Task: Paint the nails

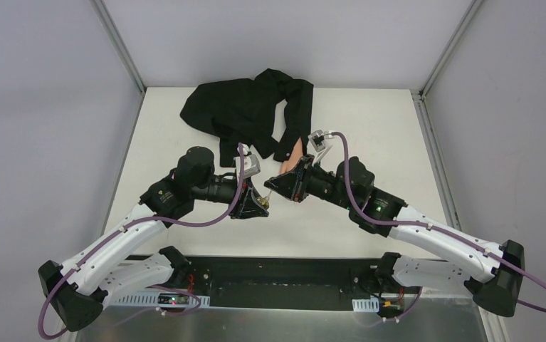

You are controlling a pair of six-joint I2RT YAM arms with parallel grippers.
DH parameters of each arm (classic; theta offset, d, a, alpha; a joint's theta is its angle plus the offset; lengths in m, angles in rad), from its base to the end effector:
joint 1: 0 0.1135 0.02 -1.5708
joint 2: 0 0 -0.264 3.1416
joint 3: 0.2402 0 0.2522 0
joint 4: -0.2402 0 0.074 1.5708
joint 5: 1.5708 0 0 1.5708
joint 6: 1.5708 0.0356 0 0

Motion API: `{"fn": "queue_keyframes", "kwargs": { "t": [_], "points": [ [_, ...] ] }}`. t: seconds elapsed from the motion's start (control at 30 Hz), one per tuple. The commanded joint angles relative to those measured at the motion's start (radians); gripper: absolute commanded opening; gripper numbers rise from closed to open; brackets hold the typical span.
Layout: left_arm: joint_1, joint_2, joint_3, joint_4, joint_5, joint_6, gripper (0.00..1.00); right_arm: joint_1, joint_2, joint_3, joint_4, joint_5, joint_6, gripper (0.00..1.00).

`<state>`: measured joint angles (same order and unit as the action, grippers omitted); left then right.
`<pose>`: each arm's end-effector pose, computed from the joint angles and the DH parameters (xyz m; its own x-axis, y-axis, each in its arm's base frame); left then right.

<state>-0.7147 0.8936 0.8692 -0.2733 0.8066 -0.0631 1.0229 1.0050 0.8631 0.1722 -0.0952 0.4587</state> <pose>0.1306 -0.1474 0.3443 -0.2826 0.1874 -0.9408 0.9589 0.0823 -0.2716 0.1215 0.2056 0.3644 -0.3840 0.2169 -0.8975 -0.8133 0.3808 0.4400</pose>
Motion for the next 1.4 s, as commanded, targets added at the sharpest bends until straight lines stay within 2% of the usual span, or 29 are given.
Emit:
{"fn": "queue_keyframes", "kwargs": {
  "t": [0.0,1.37],
  "points": [
    [-0.011,-0.009,0.03,0.043,0.009,0.009,0.0,0.007,-0.003,0.0,0.06,-0.02,0.012,0.0],
    [-0.011,-0.012,0.027,0.043,-0.039,0.008,0.0,0.023,0.009,-0.08,0.143,-0.045,0.092,0.0]
  ]
}}
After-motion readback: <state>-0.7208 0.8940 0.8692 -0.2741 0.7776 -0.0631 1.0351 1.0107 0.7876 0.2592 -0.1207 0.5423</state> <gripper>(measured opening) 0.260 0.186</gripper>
